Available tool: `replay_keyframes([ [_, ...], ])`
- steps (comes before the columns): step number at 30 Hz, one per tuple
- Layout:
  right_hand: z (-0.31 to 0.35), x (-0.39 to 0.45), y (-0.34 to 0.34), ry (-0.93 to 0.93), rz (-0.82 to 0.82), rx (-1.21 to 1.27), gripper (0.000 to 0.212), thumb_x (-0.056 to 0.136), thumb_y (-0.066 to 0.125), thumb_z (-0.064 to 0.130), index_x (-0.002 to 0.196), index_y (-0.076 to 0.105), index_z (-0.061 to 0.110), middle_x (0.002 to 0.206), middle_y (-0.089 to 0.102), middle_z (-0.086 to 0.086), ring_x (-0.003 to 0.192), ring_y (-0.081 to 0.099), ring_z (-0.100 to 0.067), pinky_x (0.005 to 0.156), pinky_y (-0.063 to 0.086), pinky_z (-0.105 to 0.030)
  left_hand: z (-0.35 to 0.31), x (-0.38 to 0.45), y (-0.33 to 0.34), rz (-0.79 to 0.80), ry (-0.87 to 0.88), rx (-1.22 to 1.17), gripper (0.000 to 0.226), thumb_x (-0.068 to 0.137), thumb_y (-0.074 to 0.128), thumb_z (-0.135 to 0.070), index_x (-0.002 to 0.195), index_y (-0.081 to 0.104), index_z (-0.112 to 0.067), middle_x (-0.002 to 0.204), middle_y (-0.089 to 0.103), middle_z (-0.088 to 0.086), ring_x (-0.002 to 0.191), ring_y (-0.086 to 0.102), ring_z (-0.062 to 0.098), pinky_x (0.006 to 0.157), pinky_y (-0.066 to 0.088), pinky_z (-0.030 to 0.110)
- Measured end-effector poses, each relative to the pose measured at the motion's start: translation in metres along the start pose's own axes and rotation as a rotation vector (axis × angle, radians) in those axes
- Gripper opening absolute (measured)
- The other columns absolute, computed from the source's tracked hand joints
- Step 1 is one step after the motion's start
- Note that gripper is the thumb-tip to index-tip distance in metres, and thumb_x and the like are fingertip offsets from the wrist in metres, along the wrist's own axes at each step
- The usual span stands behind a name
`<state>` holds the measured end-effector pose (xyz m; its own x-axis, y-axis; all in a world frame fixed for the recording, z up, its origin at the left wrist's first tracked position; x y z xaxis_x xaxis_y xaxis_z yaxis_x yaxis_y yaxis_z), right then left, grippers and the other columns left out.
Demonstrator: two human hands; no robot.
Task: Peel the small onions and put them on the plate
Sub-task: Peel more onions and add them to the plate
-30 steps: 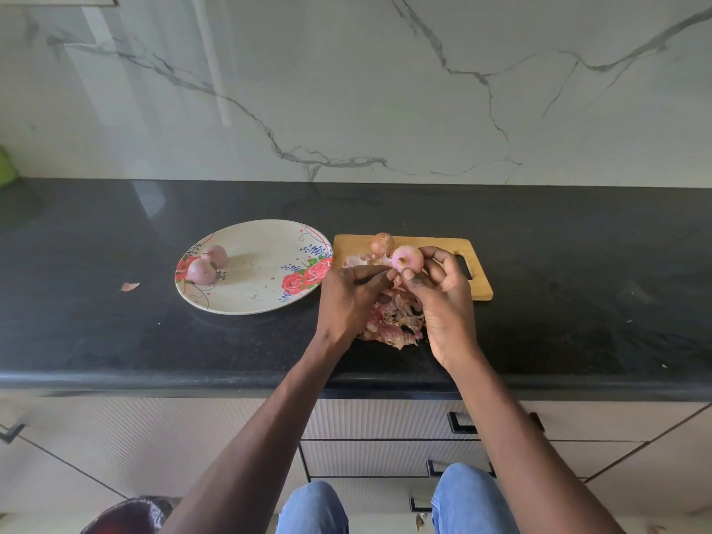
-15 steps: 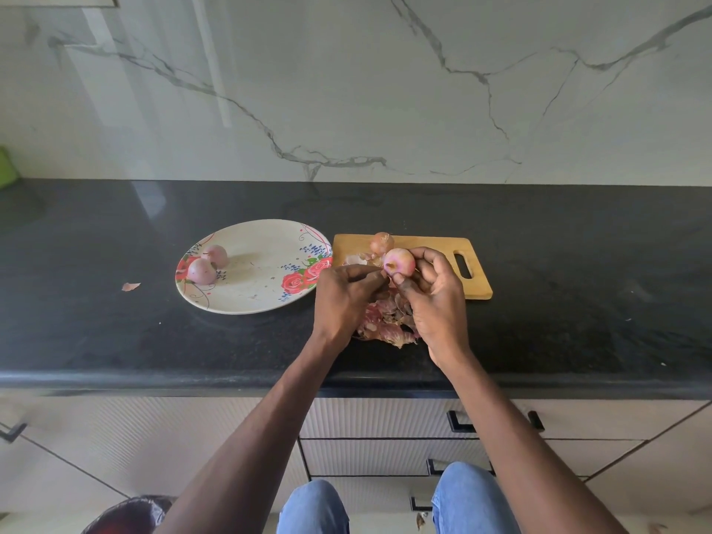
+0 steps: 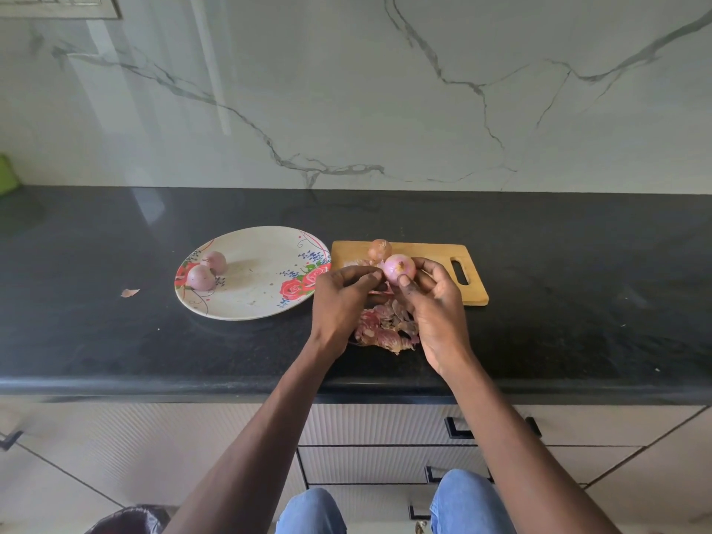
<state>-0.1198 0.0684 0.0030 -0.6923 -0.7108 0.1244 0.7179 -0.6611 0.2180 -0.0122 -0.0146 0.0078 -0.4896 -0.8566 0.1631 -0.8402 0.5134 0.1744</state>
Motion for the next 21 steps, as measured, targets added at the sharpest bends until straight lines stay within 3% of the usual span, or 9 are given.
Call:
replay_keyframes([
  [4, -0.0009, 0.0019, -0.0013, 0.037, 0.002, 0.070, 0.026, 0.095, 0.064, 0.004, 0.120, 0.062, 0.013, 0.116, 0.074, -0.007, 0.112, 0.069, -0.025, 0.101, 0.053, -0.045, -0.0010, -0.0002, 0.0005, 0.018, 0.009, 0.012, 0.013, 0.093, 0.069, -0.009, 0.098, 0.077, 0.001, 0.087, 0.077, 0.016, 0.082, 0.076, 0.034, 0.082, 0.062, 0.047],
  [9, -0.0010, 0.0000, 0.0005, -0.053, -0.012, -0.053, 0.031, 0.093, 0.068, 0.005, 0.121, 0.058, 0.015, 0.118, 0.073, -0.003, 0.107, 0.071, -0.019, 0.085, 0.059, -0.034, -0.0018, -0.0005, 0.0005, 0.053, -0.011, -0.014, 0.012, 0.091, 0.073, -0.009, 0.098, 0.078, -0.001, 0.088, 0.077, 0.017, 0.082, 0.076, 0.033, 0.081, 0.062, 0.042],
  [13, -0.0019, 0.0005, -0.0001, -0.080, -0.015, -0.089, 0.032, 0.092, 0.070, 0.005, 0.120, 0.059, 0.015, 0.118, 0.073, -0.003, 0.110, 0.069, -0.017, 0.097, 0.056, -0.044, -0.0035, 0.0016, -0.0015, 0.053, -0.094, -0.152, 0.007, 0.088, 0.073, -0.002, 0.090, 0.077, 0.004, 0.088, 0.076, 0.023, 0.074, 0.075, 0.027, 0.077, 0.063, 0.032],
  [21, -0.0023, -0.0004, 0.0004, -0.074, -0.029, -0.095, 0.033, 0.092, 0.070, 0.007, 0.122, 0.060, 0.014, 0.117, 0.074, -0.003, 0.109, 0.070, -0.016, 0.100, 0.054, -0.047, 0.0002, 0.0019, -0.0001, 0.017, 0.005, -0.071, 0.009, 0.090, 0.069, 0.000, 0.088, 0.078, 0.000, 0.088, 0.076, 0.022, 0.084, 0.075, 0.036, 0.083, 0.061, 0.040],
])
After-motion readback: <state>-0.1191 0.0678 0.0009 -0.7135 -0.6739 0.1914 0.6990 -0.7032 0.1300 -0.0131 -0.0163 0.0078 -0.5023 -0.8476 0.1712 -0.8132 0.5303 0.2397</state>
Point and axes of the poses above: each hand's wrist, its own x-axis towards the middle knuckle, its own y-axis out of the palm, z = x × y, the point moved 1 cm from there along x, towards the middle knuckle
